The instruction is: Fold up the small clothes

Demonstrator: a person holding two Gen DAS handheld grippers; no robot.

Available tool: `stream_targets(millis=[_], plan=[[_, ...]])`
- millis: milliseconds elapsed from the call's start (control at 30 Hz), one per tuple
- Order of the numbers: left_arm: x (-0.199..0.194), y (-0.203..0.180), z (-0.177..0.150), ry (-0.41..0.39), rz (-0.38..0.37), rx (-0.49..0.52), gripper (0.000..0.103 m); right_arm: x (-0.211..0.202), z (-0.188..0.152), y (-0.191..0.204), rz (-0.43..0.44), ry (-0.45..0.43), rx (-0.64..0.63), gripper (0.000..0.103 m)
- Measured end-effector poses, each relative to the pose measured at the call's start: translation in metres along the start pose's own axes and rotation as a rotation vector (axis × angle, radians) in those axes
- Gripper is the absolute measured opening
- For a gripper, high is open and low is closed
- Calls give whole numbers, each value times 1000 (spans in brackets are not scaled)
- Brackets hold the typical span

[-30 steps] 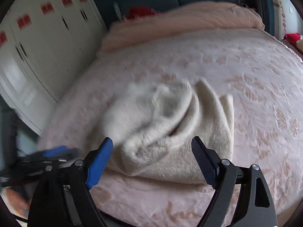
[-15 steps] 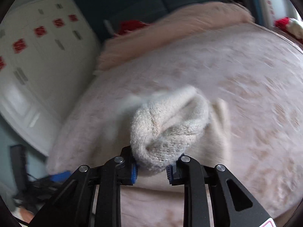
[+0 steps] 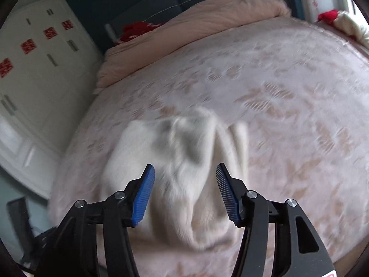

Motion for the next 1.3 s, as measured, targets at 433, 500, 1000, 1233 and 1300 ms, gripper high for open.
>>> stream_targets(millis=[433,500,1000,1233,1300], plan=[[40,-5,-3,74,54,70,85,48,24,2,236,129,79,14],[45,0,-2,79,77,57,85,30,30,-5,232,58,72,14],[65,13,6,97,41,38,38,35,-65,-32,40,174,61,51],[45,10,13,85,-3,25,11,-12,-28,-30,77,10,69,8],[54,13,9,134,-5,24,15,9,-44,-47,16,82,61,7]])
Point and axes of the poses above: each gripper's, at about its wrist camera, not at the fingertips, and x roughly the way its jaws point, y to its left, z to its top, the point moved 1 cm from there along x, roughly the way its jaws point, and after that the axes turned 10 degrees about -z, right-handed, at the moved point
